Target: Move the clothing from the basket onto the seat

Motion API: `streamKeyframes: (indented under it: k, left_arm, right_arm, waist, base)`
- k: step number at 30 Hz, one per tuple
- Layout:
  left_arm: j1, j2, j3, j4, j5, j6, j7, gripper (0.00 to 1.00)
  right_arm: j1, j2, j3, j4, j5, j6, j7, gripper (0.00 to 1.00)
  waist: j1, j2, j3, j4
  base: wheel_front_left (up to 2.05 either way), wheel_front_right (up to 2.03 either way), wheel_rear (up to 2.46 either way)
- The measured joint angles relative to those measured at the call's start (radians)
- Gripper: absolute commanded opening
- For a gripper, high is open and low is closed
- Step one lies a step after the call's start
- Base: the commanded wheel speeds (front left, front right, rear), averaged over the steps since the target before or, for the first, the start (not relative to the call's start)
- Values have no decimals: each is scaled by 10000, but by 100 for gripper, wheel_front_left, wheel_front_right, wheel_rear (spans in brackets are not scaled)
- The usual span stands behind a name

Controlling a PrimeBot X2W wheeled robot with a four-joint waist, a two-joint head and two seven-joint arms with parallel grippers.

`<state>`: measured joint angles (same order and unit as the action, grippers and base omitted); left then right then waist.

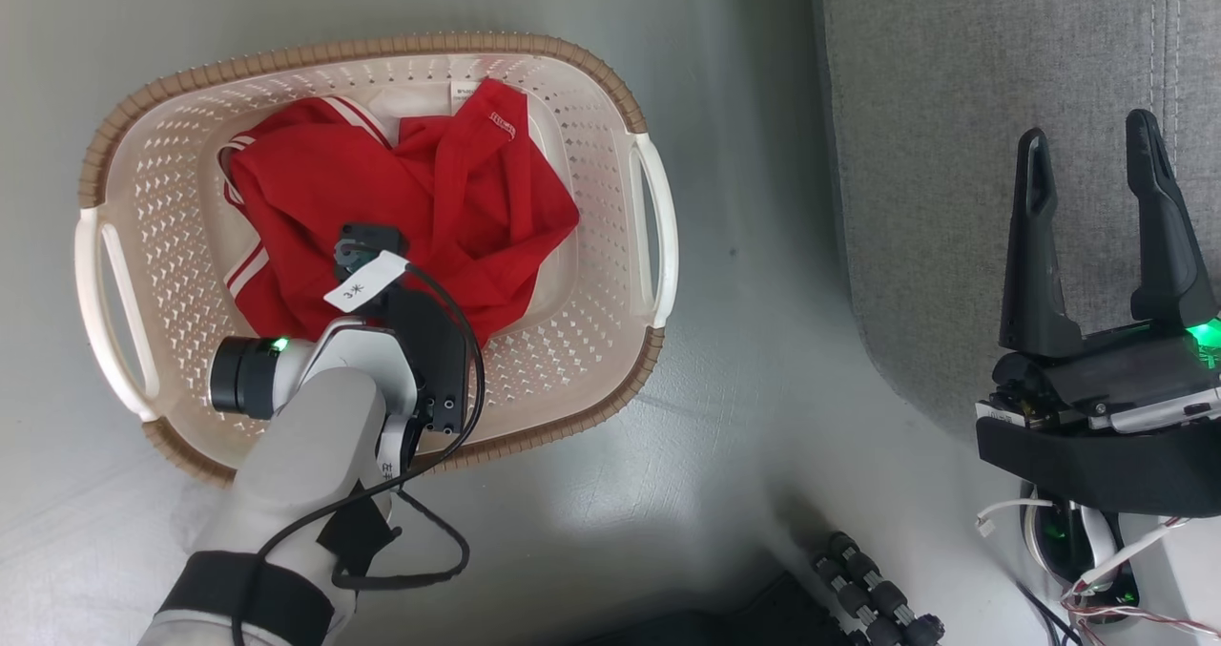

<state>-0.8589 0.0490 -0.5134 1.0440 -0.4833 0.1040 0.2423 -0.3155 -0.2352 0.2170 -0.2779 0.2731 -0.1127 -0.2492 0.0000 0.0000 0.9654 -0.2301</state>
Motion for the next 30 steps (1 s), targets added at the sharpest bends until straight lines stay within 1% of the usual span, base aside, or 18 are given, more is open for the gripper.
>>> streamKeyframes:
  k: [4, 7, 10, 14, 21, 27, 30]
  left_arm:
    - [-3, -2, 8, 15, -115, -125, -270, 0]
    - [7, -4, -23, -56, -188, -330, -556, 0]
    - [12, -19, -198, -619, -531, -569, -957, 0]
    - [140, -21, -211, -1030, -884, -917, -1601, 0]
    - [965, -23, -8, -1636, -1352, -1521, -2834, 0]
    - [1417, -13, 215, -2313, -1394, -1760, -3856, 0]
    - [1770, 102, 272, -2807, -1394, -1847, -4403, 0]
  right_arm:
    - [-9, 13, 19, 128, 0, 21, -2, 100]
    - [-16, 98, 121, 353, 2, 75, -2, 100]
    - [-35, 130, 44, 556, 12, 75, -4, 100]
    - [-84, 186, 13, 959, 92, 113, -46, 100]
    - [-201, 242, -244, 1436, 232, 157, -75, 100]
    - [-209, 221, -422, 1824, 257, 190, -75, 100]
    - [-194, 176, -495, 1975, 255, 249, -75, 100]
  waist:
    - [1, 0, -47, -9]
    - [0, 0, -180, -11]
    - [0, 0, -448, 1]
    - [1, 0, -781, 49]
    - [0, 0, -1617, 189]
    - [-1, 0, -2423, 415]
    - [-1, -1, -2838, 567]
  base:
    - [0, 0, 0]
    - [0, 0, 0]
    - [0, 0, 0]
    - [0, 0, 0]
    - [0, 0, 0]
    - [0, 0, 0]
    - [0, 0, 0]
